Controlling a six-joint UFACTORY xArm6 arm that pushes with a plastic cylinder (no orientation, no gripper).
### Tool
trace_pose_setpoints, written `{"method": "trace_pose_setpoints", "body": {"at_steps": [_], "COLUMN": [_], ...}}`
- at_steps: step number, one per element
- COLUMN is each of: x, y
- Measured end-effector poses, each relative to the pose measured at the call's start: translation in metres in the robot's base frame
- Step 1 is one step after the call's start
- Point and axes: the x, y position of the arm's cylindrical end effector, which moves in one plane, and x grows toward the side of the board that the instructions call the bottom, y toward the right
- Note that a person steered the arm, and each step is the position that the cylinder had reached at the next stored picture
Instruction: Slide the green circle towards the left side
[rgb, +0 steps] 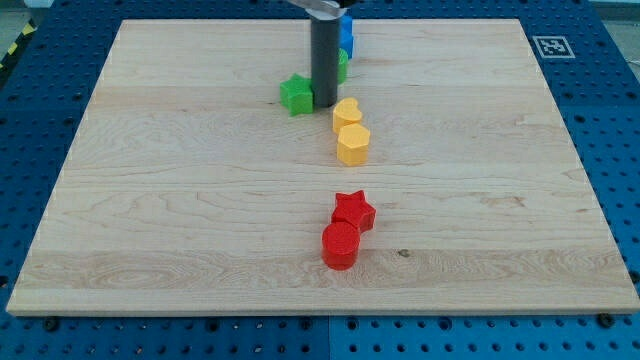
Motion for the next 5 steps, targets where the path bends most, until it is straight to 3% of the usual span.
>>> {"method": "trace_pose_setpoints", "body": {"at_steps": [2,3,5], "x": [0.0,0.0,0.0], "y": [-0.046,-0.042,0.033]}}
